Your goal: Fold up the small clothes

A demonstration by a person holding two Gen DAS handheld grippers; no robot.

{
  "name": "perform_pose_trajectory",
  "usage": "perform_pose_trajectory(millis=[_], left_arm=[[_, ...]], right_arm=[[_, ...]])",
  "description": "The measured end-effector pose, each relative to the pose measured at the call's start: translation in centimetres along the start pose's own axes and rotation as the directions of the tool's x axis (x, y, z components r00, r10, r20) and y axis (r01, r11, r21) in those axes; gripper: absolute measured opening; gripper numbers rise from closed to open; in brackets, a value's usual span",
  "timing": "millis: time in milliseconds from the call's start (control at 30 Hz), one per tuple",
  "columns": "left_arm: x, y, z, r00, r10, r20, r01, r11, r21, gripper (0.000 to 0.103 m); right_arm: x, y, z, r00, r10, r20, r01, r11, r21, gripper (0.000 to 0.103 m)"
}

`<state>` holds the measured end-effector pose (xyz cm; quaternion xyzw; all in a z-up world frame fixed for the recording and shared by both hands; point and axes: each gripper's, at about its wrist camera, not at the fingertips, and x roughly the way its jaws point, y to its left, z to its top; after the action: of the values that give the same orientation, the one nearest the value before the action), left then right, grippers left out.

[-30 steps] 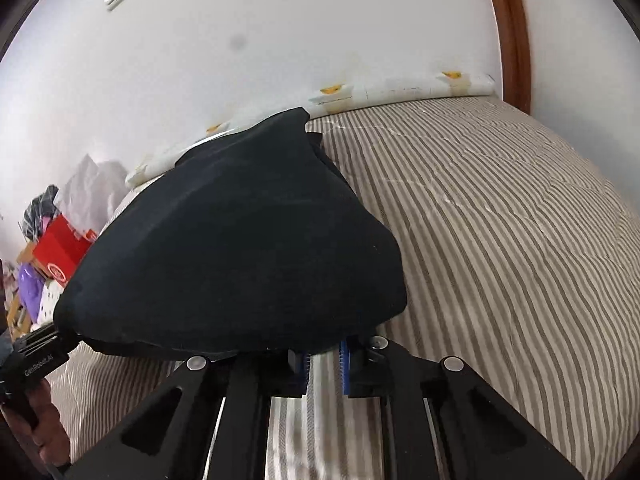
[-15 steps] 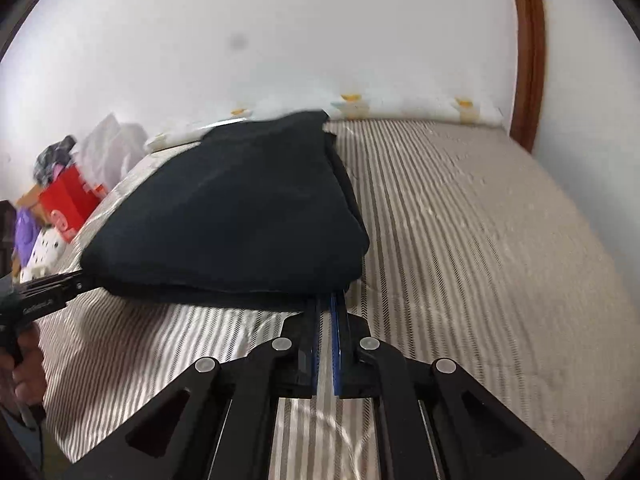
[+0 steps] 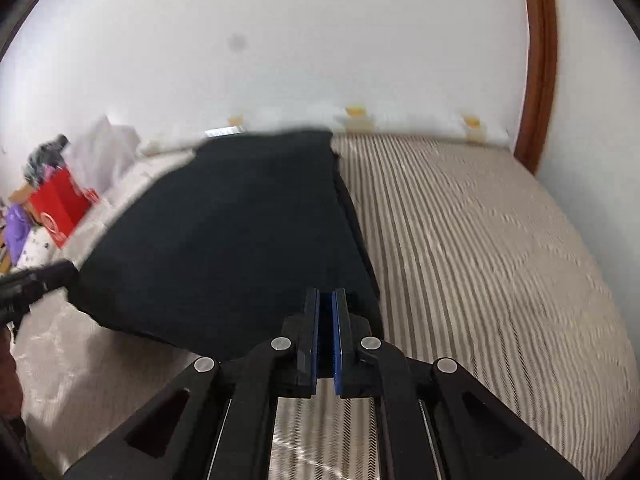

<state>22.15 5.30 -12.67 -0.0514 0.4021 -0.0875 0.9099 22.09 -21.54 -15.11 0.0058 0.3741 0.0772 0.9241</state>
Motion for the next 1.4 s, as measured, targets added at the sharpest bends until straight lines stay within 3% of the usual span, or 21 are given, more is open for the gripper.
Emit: perform_pose_trajectory(millis=[100,367,500,600,733,867,1033,1267,1333,1400], left_arm=[[0.9,0.6,-0.3,1.000,0.012,-0.023,-0.013,1.000,-0.020,0.032],[-0.1,0.4,-0.9,0.999,0.048,-0.024,-0.049,0.999,-0.021,0.032],[-0.7,0.4,-0.9,0.998,0.049,-0.035,-0.051,0.998,-0.047,0.032],[-1.5,0.3,-1.1,0.997,0.054,-0.047,-0.056,0.997,-0.053,0.032],[-2.7,0.2,-1.6,0.997,0.053,-0.052,-0.056,0.996,-0.065,0.032],[-5.3,-0.2,-2.1,0.998,0.057,-0.030,-0.059,0.995,-0.075,0.047],[-9.4,-1.3,-2.4,0.997,0.068,0.025,-0.066,0.996,-0.063,0.062],[-15.5,-3.3,-3.2,0.991,0.093,0.100,-0.088,0.995,-0.053,0.077],[-17.2,-3.9,-3.6,0.988,0.098,0.120,-0.094,0.995,-0.044,0.084],[-18.2,-4.4,-3.9,0.984,0.114,0.138,-0.111,0.993,-0.034,0.087]], right_arm=[[-0.1,-0.6,-0.6,1.000,0.002,0.002,-0.002,0.999,0.036,0.006],[-0.4,-1.1,-1.1,1.000,-0.015,-0.023,0.016,0.999,0.035,0.006],[-1.0,-1.5,-1.5,0.999,-0.002,-0.033,0.004,0.998,0.056,0.015],[-1.5,-1.6,-1.6,0.999,-0.029,-0.043,0.032,0.998,0.057,0.028],[-2.2,-1.3,-1.7,0.997,-0.045,-0.064,0.048,0.998,0.051,0.031],[-4.2,-0.7,-2.1,0.995,-0.053,-0.080,0.057,0.997,0.047,0.033],[-9.2,0.3,-2.1,0.997,-0.078,-0.031,0.079,0.995,0.053,0.057],[-16.3,2.2,-2.9,0.991,-0.130,0.019,0.130,0.991,0.035,0.065],[-17.9,2.6,-3.2,0.991,-0.134,0.025,0.133,0.990,0.034,0.080],[-19.4,2.9,-3.5,0.989,-0.144,0.037,0.143,0.989,0.033,0.086]])
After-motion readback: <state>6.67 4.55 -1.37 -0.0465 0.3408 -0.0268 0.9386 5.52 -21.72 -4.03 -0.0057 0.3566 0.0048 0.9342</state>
